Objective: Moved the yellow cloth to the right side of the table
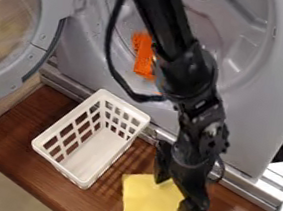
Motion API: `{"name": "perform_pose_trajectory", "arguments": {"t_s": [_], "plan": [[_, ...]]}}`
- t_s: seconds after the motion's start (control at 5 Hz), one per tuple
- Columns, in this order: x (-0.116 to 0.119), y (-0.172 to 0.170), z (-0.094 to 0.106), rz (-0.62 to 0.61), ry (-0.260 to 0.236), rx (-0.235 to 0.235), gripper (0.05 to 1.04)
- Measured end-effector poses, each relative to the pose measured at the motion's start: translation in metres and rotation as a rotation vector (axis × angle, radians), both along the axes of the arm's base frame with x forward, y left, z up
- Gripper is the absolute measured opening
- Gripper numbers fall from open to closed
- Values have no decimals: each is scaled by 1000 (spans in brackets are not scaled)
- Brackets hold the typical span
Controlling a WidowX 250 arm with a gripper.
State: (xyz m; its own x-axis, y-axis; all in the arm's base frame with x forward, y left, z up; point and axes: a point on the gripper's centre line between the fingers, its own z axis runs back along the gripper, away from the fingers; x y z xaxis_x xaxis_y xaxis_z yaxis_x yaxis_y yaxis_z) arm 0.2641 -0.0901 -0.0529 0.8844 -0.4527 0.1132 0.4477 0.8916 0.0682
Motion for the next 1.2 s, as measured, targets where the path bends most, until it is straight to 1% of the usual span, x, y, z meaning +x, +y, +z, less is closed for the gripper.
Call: {"name": "perform_pose_trajectory", "arguments": {"t_s": [0.2, 0.4, 0.6, 0.8, 1.0, 1.2], "plan": [[-9, 5, -10, 29, 33, 1, 999], [-11, 8, -19, 43, 50, -8, 999], [-11, 4, -26, 36, 68, -29, 1000], [-6, -6, -27, 51, 66, -57, 1000], [3, -21, -26, 23, 52, -67, 1000], [10, -41, -23, -34, 36, -71, 1000]]}}
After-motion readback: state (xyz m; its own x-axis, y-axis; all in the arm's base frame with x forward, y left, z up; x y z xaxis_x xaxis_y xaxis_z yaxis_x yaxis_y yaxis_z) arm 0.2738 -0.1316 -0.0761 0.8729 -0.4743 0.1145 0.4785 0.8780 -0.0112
